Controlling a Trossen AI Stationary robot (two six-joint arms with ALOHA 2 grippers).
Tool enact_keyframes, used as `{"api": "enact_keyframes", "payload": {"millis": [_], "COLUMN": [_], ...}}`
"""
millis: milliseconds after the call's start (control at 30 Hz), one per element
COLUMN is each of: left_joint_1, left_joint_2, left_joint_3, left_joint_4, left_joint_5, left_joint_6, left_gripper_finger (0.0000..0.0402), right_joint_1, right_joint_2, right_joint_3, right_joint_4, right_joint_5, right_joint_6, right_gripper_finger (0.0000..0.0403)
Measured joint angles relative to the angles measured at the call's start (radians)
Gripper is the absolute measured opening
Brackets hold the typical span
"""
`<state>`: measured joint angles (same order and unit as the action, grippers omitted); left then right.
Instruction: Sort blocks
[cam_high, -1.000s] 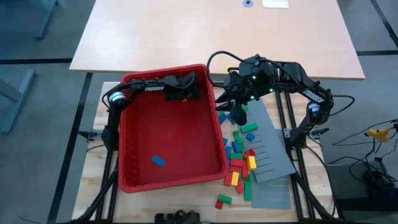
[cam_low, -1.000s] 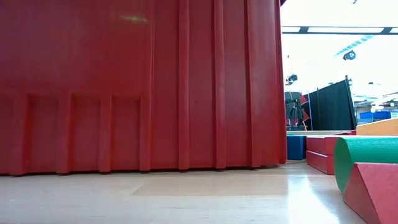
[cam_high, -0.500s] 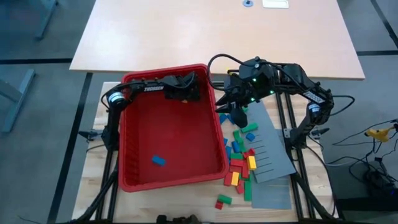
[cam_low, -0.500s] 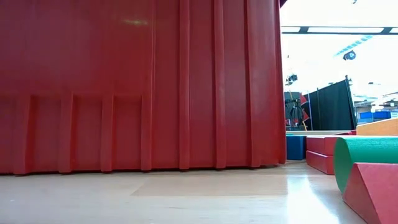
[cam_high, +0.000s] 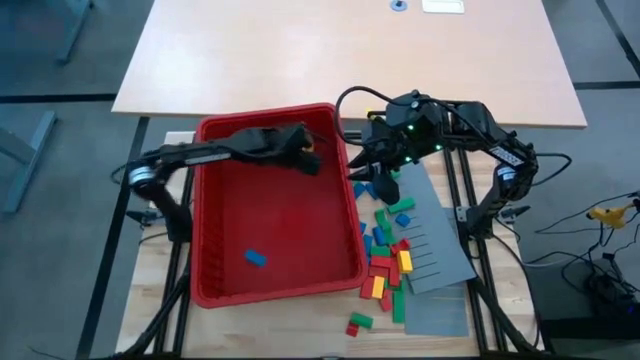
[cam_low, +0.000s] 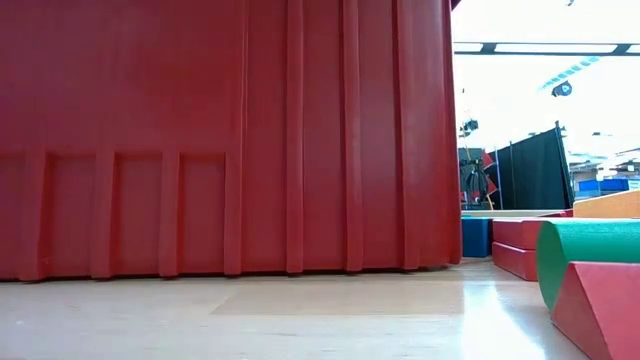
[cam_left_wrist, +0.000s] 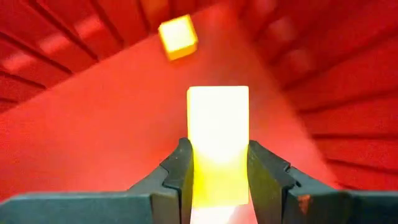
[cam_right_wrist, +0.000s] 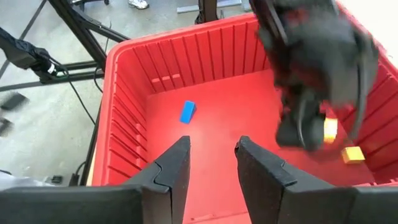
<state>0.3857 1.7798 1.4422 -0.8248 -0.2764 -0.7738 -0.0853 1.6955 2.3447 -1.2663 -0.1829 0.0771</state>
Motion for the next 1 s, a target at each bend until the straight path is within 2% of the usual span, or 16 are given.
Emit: {"api": "enact_keyframes", "payload": {"millis": [167, 333, 500, 733, 1000], "left_joint_1": [-0.073, -0.158, -0.227, -0.322, -0.403], "left_joint_2": [-0.192, -0.308, -0.325, -0.332, -0.365], "left_joint_3": [0.003, 0.004, 0.005, 0.005, 0.005], "left_joint_4": [0.016, 0.069, 0.159, 0.444, 0.569], "left_joint_5": [-0.014, 0.009, 0.007, 0.043, 0.058], "left_joint_6": [0.008, 0.013, 0.011, 0.065, 0.196], "left_gripper_finger": [0.0095, 0.0095, 0.0095, 0.0095, 0.0095], "right_joint_1": [0.000, -0.021, -0.050, -0.064, -0.064], "right_joint_2": [-0.019, -0.066, -0.122, -0.116, -0.094], "right_joint_3": [0.000, 0.000, 0.003, 0.003, 0.002], "right_joint_4": [-0.015, -0.014, -0.019, -0.069, 0.007], "right_joint_5": [0.026, 0.101, 0.135, 0.128, 0.007], "right_joint_6": [-0.034, -0.051, -0.017, 0.025, 0.062], "right_gripper_finger": [0.0106, 0.0114, 0.0120, 0.0121, 0.0126]}}
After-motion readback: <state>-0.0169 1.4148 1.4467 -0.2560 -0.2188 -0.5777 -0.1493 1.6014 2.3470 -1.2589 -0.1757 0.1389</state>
